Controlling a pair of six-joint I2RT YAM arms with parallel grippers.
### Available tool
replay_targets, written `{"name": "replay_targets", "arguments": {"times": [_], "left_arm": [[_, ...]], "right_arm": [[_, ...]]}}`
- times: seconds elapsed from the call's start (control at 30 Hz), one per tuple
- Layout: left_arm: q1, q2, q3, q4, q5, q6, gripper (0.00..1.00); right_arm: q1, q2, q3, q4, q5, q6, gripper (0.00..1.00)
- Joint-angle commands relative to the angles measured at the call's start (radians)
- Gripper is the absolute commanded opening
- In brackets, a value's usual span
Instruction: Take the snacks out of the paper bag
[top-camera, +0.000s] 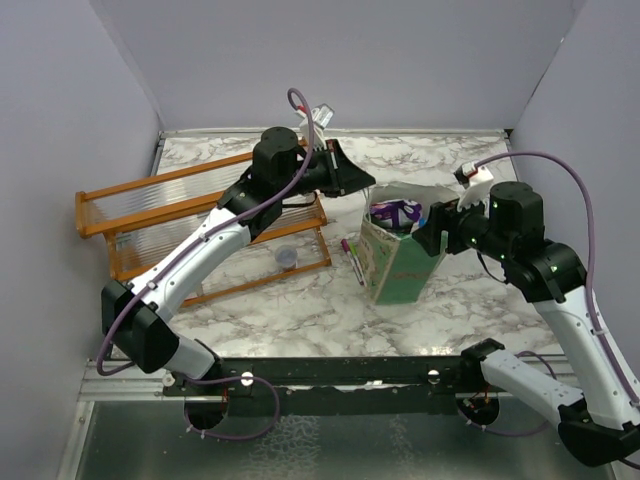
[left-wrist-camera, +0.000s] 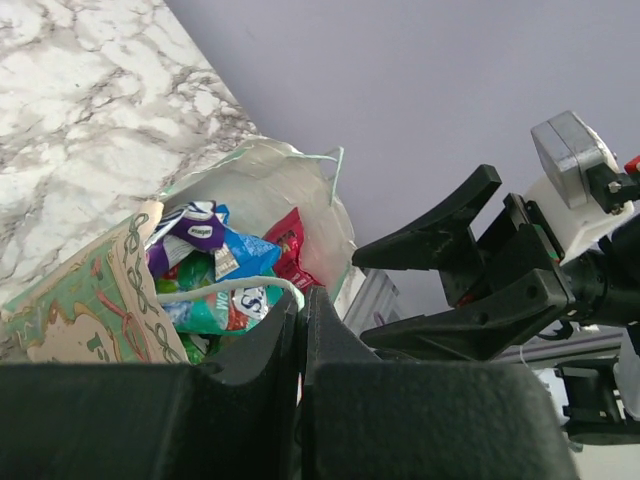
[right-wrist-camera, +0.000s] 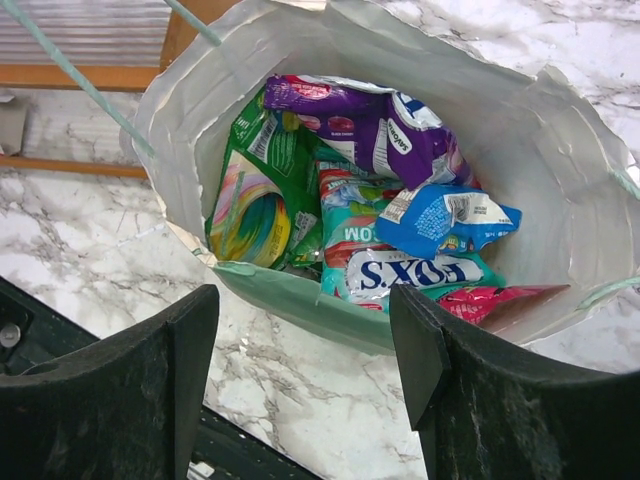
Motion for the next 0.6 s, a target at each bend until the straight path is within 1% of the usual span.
{"name": "replay_targets", "arguments": {"times": [0.0, 0.07, 0.13, 0.2, 0.27, 0.37, 0.57], "left_arm": [[0.008, 0.002, 0.07, 0.103, 0.104, -0.017, 0.0], [0.007, 0.009, 0.106, 0.075, 0.117, 0.019, 0.0], [0.008, 0.016, 0.153, 0.029, 0.111, 0.065, 0.0], [0.008, 0.021, 0.2, -0.026, 0.08, 0.104, 0.0], [0.008, 0.025, 0.229, -0.054, 0.061, 0.126, 0.0], [0.009, 0.031, 0.239, -0.05, 0.068, 0.123, 0.0], [0.008, 0.061, 0.235, 0.025, 0.142, 0.06, 0.0]], "right_arm": [[0.004, -0.013, -0.009, 0.02, 0.073, 0.023, 0.7], [0.003, -0.007, 0.003, 0.019, 0.102, 0.03, 0.71], [0.004, 0.01, 0.02, 0.017, 0.112, 0.035, 0.69], [0.003, 0.031, 0.039, 0.009, 0.101, 0.037, 0.66], [0.003, 0.047, 0.053, 0.008, 0.074, 0.034, 0.6], [0.003, 0.066, 0.059, -0.009, 0.034, 0.032, 0.56], [0.003, 0.055, 0.025, -0.016, 0.03, 0.032, 0.55]]}}
